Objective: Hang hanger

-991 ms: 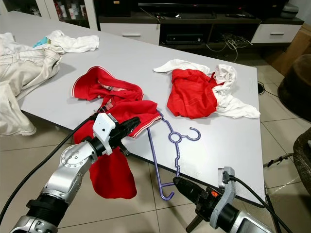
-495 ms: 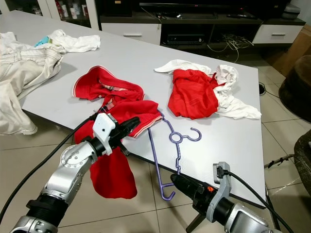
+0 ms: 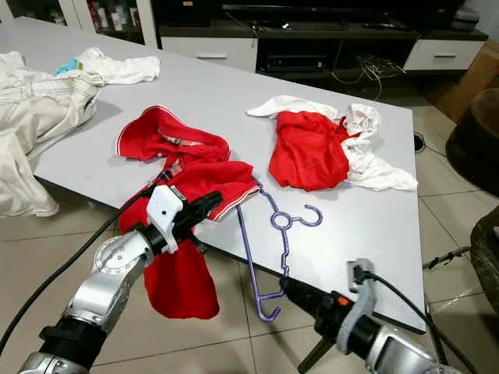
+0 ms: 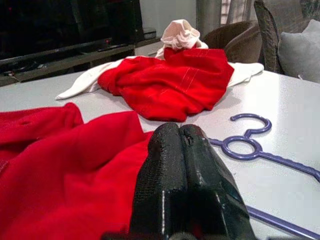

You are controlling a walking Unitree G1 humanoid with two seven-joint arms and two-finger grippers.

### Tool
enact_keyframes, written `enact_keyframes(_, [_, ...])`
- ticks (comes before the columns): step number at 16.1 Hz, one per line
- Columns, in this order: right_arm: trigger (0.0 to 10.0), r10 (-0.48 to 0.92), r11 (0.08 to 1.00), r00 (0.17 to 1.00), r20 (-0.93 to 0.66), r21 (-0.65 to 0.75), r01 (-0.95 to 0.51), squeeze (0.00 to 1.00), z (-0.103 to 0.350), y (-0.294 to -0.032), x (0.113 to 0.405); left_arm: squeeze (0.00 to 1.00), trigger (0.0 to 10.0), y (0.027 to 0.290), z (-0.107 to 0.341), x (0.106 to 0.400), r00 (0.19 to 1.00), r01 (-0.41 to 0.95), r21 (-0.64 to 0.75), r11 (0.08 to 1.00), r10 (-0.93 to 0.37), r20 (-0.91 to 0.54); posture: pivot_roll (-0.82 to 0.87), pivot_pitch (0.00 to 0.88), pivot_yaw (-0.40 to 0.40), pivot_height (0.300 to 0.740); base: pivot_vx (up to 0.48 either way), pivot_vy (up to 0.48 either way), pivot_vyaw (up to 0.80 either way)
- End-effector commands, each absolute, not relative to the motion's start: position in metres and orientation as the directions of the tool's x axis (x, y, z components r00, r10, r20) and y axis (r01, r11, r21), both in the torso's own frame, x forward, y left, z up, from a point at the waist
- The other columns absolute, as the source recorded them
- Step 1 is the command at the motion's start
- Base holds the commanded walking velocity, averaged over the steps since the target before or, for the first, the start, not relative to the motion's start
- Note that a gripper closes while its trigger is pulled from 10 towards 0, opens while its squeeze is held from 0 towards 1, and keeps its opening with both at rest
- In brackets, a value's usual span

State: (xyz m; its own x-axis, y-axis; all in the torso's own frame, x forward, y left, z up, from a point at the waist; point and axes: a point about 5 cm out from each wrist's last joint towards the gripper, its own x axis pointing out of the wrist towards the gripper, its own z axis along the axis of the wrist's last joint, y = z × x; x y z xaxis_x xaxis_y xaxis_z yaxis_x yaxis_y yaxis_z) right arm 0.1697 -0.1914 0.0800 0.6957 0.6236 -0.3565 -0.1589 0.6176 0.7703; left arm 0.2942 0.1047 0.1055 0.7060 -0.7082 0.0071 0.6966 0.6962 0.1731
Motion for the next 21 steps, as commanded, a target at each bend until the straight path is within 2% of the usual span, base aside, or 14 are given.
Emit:
enact_keyframes(1, [10.0,0.614,0.629,0.701,-0.363,0.761,-0.157,0.00,0.081,-0.196,0.168,0.00,10.0,0.101,0.110,0.295,0.695,0.704,0.191,0.684,-0.719,0.013,-0.14,0.000,-0.025,0.740,0.000,0.000,0.00])
enact_keyframes(8, [10.0,0.637,0.630,0.665,-0.390,0.760,-0.159,0.00,0.075,-0.191,0.162,0.00,10.0,0.100,0.110,0.295,0.693,0.706,0.191,0.682,-0.721,0.015,-0.13,0.000,-0.030,0.740,0.000,0.000,0.00])
enact_keyframes(21, [10.0,0.665,0.629,0.635,-0.394,0.754,-0.191,0.00,0.069,-0.177,0.180,0.00,10.0,0.100,0.111,0.295,0.696,0.702,0.191,0.686,-0.717,0.019,-0.12,0.000,-0.029,0.740,0.000,0.000,0.00])
